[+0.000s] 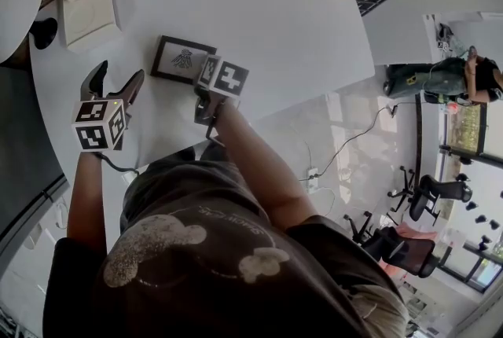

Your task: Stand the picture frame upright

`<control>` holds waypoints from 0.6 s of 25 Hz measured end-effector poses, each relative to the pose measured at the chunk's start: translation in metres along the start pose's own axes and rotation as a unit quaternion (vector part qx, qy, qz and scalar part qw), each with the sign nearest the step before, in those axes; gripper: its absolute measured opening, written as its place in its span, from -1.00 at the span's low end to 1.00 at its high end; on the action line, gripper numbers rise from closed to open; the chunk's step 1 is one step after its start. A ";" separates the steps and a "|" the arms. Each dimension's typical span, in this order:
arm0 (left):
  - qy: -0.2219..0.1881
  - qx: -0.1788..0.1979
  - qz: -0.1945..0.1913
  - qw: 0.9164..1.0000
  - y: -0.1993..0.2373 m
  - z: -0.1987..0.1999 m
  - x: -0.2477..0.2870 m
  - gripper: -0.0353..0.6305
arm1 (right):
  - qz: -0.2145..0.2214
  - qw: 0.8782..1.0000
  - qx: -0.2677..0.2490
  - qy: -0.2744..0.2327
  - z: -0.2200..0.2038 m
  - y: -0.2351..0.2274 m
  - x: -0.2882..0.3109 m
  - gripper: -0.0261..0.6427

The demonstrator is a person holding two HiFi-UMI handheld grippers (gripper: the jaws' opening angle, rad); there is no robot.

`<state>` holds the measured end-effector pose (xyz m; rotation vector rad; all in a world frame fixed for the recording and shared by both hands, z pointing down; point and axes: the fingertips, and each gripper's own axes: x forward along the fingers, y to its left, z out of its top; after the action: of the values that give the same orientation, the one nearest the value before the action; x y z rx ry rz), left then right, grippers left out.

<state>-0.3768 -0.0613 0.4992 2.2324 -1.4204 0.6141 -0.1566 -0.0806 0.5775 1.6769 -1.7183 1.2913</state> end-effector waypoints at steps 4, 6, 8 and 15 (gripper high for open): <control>0.005 -0.011 0.000 1.000 -0.003 -0.003 -0.001 0.31 | 0.019 1.000 -0.016 -0.012 0.006 0.004 -0.007 -0.68; 0.005 -0.017 -0.004 1.000 -0.007 -0.003 -0.002 0.30 | 0.032 0.999 -0.024 -0.021 0.010 0.006 -0.013 -0.68; 0.008 -0.029 -0.016 0.999 -0.012 -0.002 0.000 0.30 | 0.046 0.997 -0.042 -0.033 0.017 0.010 -0.020 -0.68; -0.008 -0.096 -0.063 0.993 -0.027 0.016 0.006 0.29 | 0.100 0.981 -0.135 -0.102 0.056 0.034 -0.058 -0.69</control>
<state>-0.3481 -0.0642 0.4861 2.1589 -1.2750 0.4022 -0.1605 -0.1002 0.4919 1.5539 -2.1214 0.9369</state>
